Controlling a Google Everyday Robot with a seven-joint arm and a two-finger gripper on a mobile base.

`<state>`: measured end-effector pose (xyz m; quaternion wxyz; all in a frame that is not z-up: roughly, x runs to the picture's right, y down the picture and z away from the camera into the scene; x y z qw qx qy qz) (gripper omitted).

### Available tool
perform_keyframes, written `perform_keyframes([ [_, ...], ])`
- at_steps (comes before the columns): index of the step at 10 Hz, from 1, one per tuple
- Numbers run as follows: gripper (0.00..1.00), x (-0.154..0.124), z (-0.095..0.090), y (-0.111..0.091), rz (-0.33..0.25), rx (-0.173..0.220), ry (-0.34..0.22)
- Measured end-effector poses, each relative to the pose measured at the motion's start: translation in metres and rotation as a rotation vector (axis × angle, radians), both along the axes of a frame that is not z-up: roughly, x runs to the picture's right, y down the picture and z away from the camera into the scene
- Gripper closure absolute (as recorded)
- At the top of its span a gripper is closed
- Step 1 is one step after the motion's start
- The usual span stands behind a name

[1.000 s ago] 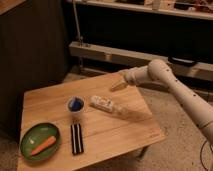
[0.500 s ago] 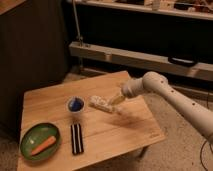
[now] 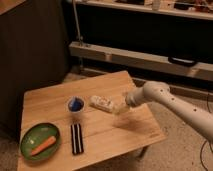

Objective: Stand the bottle upright

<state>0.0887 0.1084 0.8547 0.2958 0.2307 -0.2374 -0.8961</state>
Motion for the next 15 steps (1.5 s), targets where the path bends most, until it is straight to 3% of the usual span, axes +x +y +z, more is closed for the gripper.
perform_keyframes([
  [3, 0.20, 0.002, 0.013, 0.025, 0.109, -0.009, 0.008],
  [8, 0.20, 0.007, 0.023, 0.033, 0.191, 0.019, -0.004],
  [11, 0.20, 0.004, 0.028, 0.033, 0.249, 0.023, -0.087],
  [13, 0.20, 0.008, 0.027, 0.025, 0.329, 0.066, -0.207],
  [15, 0.20, 0.004, 0.027, 0.015, 0.320, 0.078, -0.257],
])
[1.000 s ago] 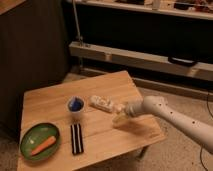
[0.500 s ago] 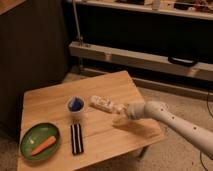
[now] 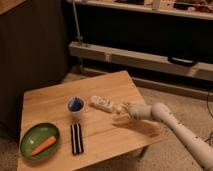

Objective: Stand the bottle upright

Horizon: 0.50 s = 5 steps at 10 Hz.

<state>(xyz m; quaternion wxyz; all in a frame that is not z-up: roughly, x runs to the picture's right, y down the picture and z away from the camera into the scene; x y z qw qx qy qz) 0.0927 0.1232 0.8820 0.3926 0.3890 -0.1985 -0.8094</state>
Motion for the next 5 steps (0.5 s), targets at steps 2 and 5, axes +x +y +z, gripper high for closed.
perform_keyframes([
  [2, 0.20, -0.0044, 0.0010, -0.0027, -0.033, 0.006, -0.016],
  [5, 0.20, -0.0089, 0.0027, -0.0039, -0.101, 0.008, -0.005],
])
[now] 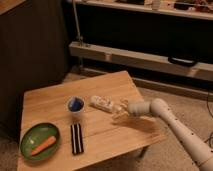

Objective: Stand the bottle upright

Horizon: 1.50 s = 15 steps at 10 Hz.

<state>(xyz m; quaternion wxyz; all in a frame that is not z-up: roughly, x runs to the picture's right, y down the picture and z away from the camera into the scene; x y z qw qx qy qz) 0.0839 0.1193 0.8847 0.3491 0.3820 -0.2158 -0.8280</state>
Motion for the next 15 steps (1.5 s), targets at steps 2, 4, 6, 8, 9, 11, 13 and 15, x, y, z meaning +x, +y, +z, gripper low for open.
perform_keyframes([
  [2, 0.20, -0.002, 0.000, 0.000, -0.056, -0.001, 0.030],
  [4, 0.20, -0.001, -0.001, 0.000, -0.115, -0.003, 0.071],
  [6, 0.20, 0.000, 0.000, 0.003, -0.154, -0.007, 0.100],
  [8, 0.23, -0.002, 0.003, 0.010, -0.180, -0.022, 0.120],
  [9, 0.32, -0.003, 0.004, 0.012, -0.184, -0.030, 0.124],
  [11, 0.47, -0.001, 0.005, 0.014, -0.181, -0.041, 0.132],
  [13, 0.68, 0.001, 0.006, 0.015, -0.170, -0.061, 0.137],
  [15, 0.71, 0.001, 0.006, 0.015, -0.171, -0.064, 0.137],
])
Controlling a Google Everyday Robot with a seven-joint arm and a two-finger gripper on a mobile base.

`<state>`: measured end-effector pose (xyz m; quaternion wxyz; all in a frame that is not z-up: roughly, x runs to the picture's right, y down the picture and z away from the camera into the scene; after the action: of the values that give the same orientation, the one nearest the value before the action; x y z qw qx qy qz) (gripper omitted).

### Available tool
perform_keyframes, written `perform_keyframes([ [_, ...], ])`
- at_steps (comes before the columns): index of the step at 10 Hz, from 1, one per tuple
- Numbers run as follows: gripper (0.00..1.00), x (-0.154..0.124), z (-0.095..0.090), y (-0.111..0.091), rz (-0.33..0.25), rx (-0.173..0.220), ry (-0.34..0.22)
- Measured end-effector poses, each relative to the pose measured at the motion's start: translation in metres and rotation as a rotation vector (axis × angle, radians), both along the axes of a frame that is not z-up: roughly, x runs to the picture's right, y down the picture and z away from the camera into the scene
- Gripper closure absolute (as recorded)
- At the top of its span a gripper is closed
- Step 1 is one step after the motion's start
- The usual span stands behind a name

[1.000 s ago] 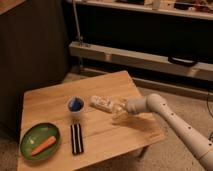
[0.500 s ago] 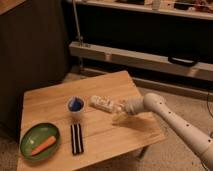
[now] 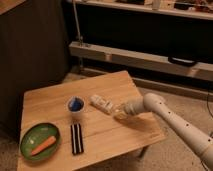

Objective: Stand the bottle upright

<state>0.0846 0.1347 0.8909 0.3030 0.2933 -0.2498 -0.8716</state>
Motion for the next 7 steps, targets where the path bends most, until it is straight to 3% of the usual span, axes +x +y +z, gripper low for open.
perform_keyframes([
  [4, 0.71, 0.005, -0.002, -0.011, 0.000, -0.001, 0.002],
  [7, 0.71, 0.027, -0.015, -0.065, -0.011, 0.034, -0.014],
])
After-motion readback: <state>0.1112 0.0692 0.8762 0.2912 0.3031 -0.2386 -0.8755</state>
